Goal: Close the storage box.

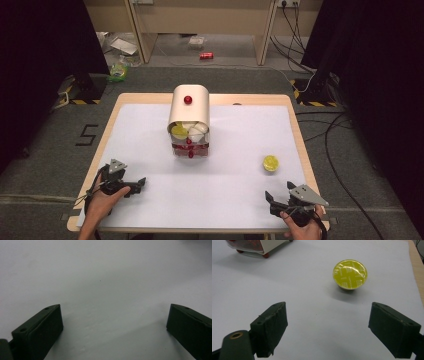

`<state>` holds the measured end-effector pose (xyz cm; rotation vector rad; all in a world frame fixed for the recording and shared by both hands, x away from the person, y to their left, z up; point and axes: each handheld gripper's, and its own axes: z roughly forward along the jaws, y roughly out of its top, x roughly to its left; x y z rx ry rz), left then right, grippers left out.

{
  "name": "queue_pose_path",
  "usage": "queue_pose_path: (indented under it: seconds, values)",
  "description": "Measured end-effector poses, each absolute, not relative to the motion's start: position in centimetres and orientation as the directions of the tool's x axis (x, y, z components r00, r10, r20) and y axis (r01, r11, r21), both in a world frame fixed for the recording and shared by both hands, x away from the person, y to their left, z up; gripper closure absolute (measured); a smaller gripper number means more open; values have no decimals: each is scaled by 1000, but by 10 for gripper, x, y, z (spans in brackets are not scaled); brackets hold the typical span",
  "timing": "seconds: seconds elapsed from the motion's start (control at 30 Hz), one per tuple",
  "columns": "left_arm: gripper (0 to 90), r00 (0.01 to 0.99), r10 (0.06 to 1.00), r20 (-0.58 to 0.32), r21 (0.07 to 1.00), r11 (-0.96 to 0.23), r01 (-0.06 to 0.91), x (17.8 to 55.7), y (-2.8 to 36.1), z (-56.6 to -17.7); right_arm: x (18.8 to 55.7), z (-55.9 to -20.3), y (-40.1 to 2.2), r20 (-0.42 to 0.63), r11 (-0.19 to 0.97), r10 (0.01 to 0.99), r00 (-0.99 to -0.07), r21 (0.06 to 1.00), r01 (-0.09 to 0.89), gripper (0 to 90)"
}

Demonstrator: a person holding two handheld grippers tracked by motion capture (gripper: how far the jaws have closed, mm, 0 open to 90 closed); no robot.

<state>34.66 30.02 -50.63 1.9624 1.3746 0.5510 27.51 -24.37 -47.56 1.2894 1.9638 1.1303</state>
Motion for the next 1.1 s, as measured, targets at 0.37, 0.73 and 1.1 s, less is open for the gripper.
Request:
queue_pose_path:
  seconds: [0.37,0.73,1.1]
  values:
    - [0,355,934,-34,727,-221,650,347,300,-506,268,-479,-246,12,213,911,-413,842,495,158]
    - [0,356,934,-35,727,-221,651,347,300,-506,264,-481,-253,8,221,915,-402,825,520,158]
    - [0,356,934,-35,726,-221,651,347,300,-506,259,-484,-259,-13,266,908,-418,790,553,183]
